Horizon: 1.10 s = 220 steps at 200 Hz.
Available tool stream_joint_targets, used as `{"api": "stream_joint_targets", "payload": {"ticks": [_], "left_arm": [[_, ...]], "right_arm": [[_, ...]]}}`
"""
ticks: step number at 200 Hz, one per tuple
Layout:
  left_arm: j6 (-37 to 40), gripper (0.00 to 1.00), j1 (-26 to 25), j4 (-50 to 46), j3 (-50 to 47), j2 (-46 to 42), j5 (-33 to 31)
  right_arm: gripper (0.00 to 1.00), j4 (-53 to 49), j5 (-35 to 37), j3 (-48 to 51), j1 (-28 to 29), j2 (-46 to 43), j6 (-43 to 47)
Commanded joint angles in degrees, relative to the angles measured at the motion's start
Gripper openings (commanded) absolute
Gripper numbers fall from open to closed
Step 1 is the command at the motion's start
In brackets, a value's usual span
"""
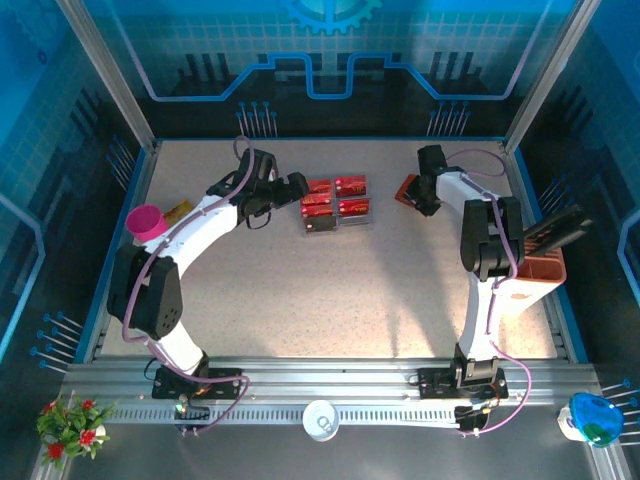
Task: Put the credit cards into the card holder
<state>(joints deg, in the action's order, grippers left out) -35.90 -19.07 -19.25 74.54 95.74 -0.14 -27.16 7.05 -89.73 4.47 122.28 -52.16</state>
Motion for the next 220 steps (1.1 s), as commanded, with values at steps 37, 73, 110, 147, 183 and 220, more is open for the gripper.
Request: {"api": "stream_joint_targets", "payload": {"ticks": [37,73,110,147,183,220], "left_arm": [[1.4,0.99,-0.9,-2.0,2.7,1.3,0.6],[1.5,0.99,-1.1,-2.2,2.7,1.6,0.4],[1.4,0.99,-1.3,-1.9,2.5,1.7,0.6],[1.2,0.99,-1.3,-1.5,3.1,1.7,0.3],[-0.5,0.99,-1.2,-1.3,4.5,1.5,-0.4],[-2.7,0.99,-1.0,0.2,6.3,1.3,2.1]], "right_arm": [[0.33,2.6,-1.9,-1.1,-1.3,1.6,-1.6],[0.12,4.3,-3.6,-0.3,-1.5,1.6,-1.5],[0.0,5.7,-4.9,1.7,-1.8,-1.0,-1.1],[0.0,9.0,-8.3,5.5,-1.9,-7.5,-0.6],[0.0,12.7,-14.5,10.2,-1.7,-15.9,-0.7],[0.0,12.4,-21.1,11.8,0.2,-23.0,1.5]]}}
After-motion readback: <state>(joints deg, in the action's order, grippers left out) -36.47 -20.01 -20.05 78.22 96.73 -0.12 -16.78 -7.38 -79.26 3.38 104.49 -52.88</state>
